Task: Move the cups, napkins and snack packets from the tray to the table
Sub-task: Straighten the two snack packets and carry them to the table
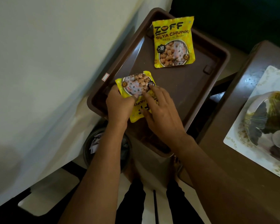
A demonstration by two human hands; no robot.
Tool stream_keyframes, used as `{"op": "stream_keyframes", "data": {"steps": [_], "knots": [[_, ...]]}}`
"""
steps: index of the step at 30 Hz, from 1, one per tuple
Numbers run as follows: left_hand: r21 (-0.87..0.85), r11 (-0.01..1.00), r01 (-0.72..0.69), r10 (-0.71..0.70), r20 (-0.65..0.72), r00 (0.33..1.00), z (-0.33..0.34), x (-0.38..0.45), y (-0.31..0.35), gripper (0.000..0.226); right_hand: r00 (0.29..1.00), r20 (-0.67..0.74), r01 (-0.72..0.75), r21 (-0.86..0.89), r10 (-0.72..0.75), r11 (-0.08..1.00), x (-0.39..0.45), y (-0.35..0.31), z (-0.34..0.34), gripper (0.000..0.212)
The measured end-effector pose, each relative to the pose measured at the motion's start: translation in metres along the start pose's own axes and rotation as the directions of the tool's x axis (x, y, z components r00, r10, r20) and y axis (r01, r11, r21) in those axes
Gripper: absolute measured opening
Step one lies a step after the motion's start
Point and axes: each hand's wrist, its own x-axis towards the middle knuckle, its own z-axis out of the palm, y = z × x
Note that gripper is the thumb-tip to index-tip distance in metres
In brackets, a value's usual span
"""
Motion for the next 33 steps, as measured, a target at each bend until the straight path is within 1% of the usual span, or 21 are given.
{"op": "stream_keyframes", "data": {"steps": [2,4,5,6,7,8,9,10,12,13,14,15,17,19,22,24,27,29,31,33], "knots": [[0.091,0.994,-0.052,0.057,-0.053,0.997,0.001,-0.003,0.002,0.073,1.0,0.029,0.003,-0.029,-0.003,1.0,0.002,-0.002,0.001,0.056],[0.22,0.971,-0.088,0.11,-0.089,0.99,0.003,-0.006,0.003,0.095,1.0,0.022,-0.021,-0.018,0.022,1.0,0.005,-0.002,0.0,0.05],[0.314,0.941,-0.128,0.166,-0.095,0.982,0.004,-0.01,0.001,0.103,0.999,0.019,-0.031,0.0,0.031,1.0,0.008,-0.002,-0.001,0.047],[0.433,0.882,-0.187,0.25,-0.091,0.964,0.004,-0.015,0.0,0.107,0.999,0.016,-0.032,0.022,0.032,0.999,0.011,-0.001,-0.002,0.044],[0.567,0.787,-0.244,0.349,-0.083,0.933,0.005,-0.019,-0.001,0.105,1.0,0.005,-0.026,0.052,0.026,0.998,0.014,0.001,-0.003,0.041],[0.683,0.672,-0.286,0.444,-0.062,0.894,0.006,-0.021,-0.002,0.098,1.0,-0.021,-0.021,0.099,0.023,0.995,0.018,0.003,-0.003,0.035],[0.75,0.578,-0.322,0.509,-0.022,0.861,0.006,-0.022,-0.002,0.088,0.997,-0.066,-0.027,0.155,0.037,0.988,0.022,0.005,-0.005,0.028],[0.771,0.52,-0.368,0.538,0.038,0.842,0.007,-0.022,-0.002,0.08,0.989,-0.121,-0.055,0.207,0.081,0.977,0.026,0.008,-0.008,0.023],[0.721,0.478,-0.502,0.534,0.215,0.818,0.009,-0.018,-0.005,0.072,0.941,-0.234,-0.17,0.297,0.245,0.939,0.036,0.013,-0.019,0.023],[0.687,0.47,-0.555,0.523,0.29,0.801,0.009,-0.016,-0.006,0.07,0.903,-0.265,-0.24,0.343,0.339,0.908,0.043,0.016,-0.026,0.026],[0.667,0.462,-0.584,0.52,0.33,0.788,0.01,-0.015,-0.008,0.068,0.864,-0.271,-0.304,0.391,0.424,0.869,0.05,0.02,-0.032,0.03],[0.663,0.461,-0.59,0.521,0.337,0.785,0.01,-0.014,-0.009,0.066,0.826,-0.265,-0.355,0.441,0.497,0.825,0.056,0.026,-0.036,0.034],[0.665,0.491,-0.563,0.526,0.289,0.8,0.011,-0.014,-0.01,0.06,0.758,-0.271,-0.421,0.49,0.593,0.763,0.067,0.038,-0.043,0.041],[0.655,0.546,-0.523,0.519,0.226,0.824,0.012,-0.015,-0.011,0.057,0.713,-0.247,-0.467,0.531,0.656,0.707,0.077,0.048,-0.046,0.043],[0.63,0.617,-0.471,0.493,0.158,0.856,0.017,-0.02,-0.008,0.054,0.68,-0.163,-0.511,0.594,0.715,0.622,0.093,0.058,-0.045,0.038],[0.638,0.634,-0.437,0.484,0.113,0.868,0.02,-0.024,-0.003,0.052,0.666,-0.153,-0.501,0.634,0.73,0.589,0.101,0.065,-0.045,0.036],[0.677,0.64,-0.363,0.432,0.074,0.899,0.021,-0.025,0.002,0.054,0.637,-0.138,-0.498,0.678,0.758,0.541,0.109,0.067,-0.051,0.027],[0.695,0.645,-0.316,0.394,0.052,0.918,0.021,-0.025,0.004,0.054,0.602,-0.151,-0.507,0.686,0.784,0.522,0.11,0.071,-0.049,0.021],[0.707,0.65,-0.279,0.38,0.016,0.925,0.021,-0.024,0.005,0.052,0.552,-0.165,-0.5,0.719,0.817,0.483,0.107,0.069,-0.051,0.016],[0.728,0.643,-0.238,0.362,-0.014,0.932,0.022,-0.023,0.005,0.054,0.508,-0.168,-0.482,0.758,0.845,0.44,0.102,0.068,-0.052,0.015]]}}
